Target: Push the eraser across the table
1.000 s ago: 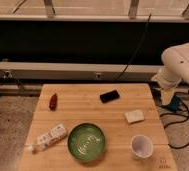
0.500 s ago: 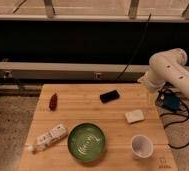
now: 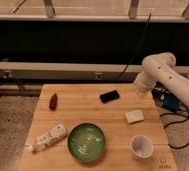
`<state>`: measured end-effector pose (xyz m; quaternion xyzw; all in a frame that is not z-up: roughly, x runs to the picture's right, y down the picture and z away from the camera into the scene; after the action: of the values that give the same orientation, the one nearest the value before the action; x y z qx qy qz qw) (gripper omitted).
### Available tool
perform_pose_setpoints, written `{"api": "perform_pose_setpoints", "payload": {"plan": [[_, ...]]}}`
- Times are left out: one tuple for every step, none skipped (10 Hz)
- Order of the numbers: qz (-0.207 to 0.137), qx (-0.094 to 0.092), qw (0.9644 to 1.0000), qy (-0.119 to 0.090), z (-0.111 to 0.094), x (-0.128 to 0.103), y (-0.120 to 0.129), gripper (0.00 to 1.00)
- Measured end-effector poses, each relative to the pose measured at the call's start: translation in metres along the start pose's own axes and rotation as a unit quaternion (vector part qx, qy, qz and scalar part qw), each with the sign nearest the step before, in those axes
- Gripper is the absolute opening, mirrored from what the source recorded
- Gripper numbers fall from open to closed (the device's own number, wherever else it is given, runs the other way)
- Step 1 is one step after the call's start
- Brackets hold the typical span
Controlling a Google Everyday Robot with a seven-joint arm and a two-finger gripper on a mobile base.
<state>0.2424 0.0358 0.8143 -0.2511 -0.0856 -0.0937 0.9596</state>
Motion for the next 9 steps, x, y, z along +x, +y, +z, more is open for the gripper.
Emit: {"api": "perform_pose_setpoints", "payload": {"plan": [[-0.003, -0.003, 1.0000, -0.005, 0.011, -0.004, -0.005, 0.11], [-0.007, -0.005, 0.9999, -0.008, 0.019, -0.009, -0.009, 0.11], [-0.009, -0.006, 0.9999, -0.010, 0.027, -0.013, -0.013, 0.11], [-0.014, -0.007, 0.9998, -0.011, 0.037, -0.018, -0.020, 0.11], [-0.018, -0.008, 0.9998, -0.011, 0.043, -0.022, -0.025, 0.11], [-0.021, -0.008, 0.9997, -0.010, 0.047, -0.026, -0.029, 0.11], [-0.026, -0.008, 0.9996, -0.009, 0.054, -0.030, -0.035, 0.11], [-0.031, -0.007, 0.9995, -0.008, 0.059, -0.035, -0.039, 0.11], [-0.032, -0.005, 0.9994, -0.007, 0.063, -0.037, -0.042, 0.11]]}}
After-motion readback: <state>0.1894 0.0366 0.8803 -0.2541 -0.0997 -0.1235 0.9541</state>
